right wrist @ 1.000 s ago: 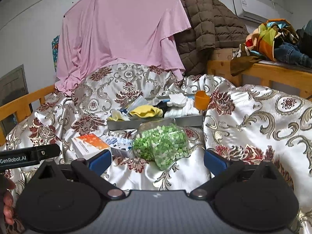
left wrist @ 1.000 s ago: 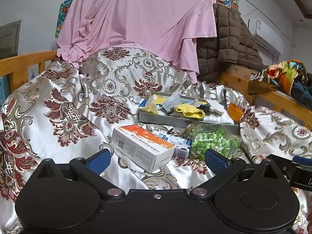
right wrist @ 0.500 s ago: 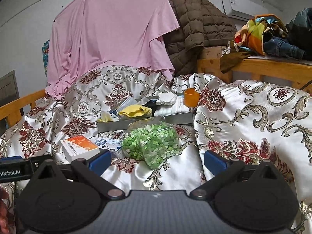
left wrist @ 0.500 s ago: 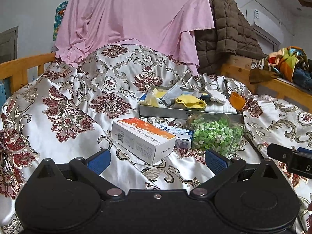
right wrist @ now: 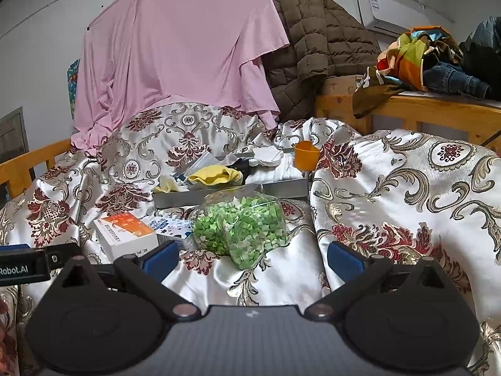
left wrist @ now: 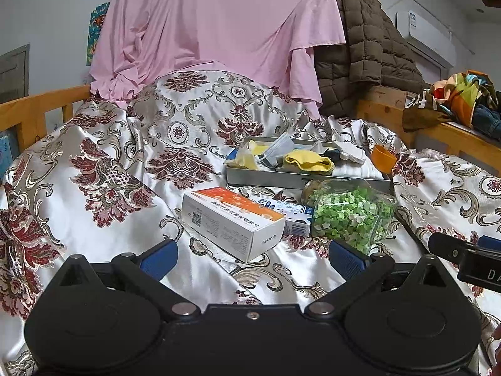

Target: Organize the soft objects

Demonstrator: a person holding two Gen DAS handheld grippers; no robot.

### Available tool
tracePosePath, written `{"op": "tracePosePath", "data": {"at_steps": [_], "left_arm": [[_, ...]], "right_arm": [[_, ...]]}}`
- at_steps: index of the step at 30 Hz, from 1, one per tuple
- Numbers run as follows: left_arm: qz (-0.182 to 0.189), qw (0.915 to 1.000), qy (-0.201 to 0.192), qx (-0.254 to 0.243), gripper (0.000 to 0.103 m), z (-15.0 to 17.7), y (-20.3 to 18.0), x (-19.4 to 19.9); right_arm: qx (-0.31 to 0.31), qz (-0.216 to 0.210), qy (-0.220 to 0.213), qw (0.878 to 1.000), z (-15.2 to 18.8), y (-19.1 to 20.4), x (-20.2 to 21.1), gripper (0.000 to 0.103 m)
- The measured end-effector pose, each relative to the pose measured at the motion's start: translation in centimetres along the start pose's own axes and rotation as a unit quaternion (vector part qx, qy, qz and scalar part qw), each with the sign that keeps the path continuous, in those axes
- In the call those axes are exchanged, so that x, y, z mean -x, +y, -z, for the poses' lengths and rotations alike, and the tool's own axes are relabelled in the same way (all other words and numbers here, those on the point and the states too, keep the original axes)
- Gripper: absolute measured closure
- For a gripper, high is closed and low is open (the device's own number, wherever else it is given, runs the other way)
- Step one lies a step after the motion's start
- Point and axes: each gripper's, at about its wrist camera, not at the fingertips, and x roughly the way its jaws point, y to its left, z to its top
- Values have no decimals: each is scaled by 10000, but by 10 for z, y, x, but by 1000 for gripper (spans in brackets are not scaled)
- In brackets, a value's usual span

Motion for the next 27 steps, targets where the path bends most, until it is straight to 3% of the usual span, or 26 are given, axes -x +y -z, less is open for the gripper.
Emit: {"op": "tracePosePath", "data": {"at_steps": [27], "left_arm": [[-21,10000,11,14,1,1,3,0]], "right_arm": [[-4,-3,0,10000,0,0,0,0]]}}
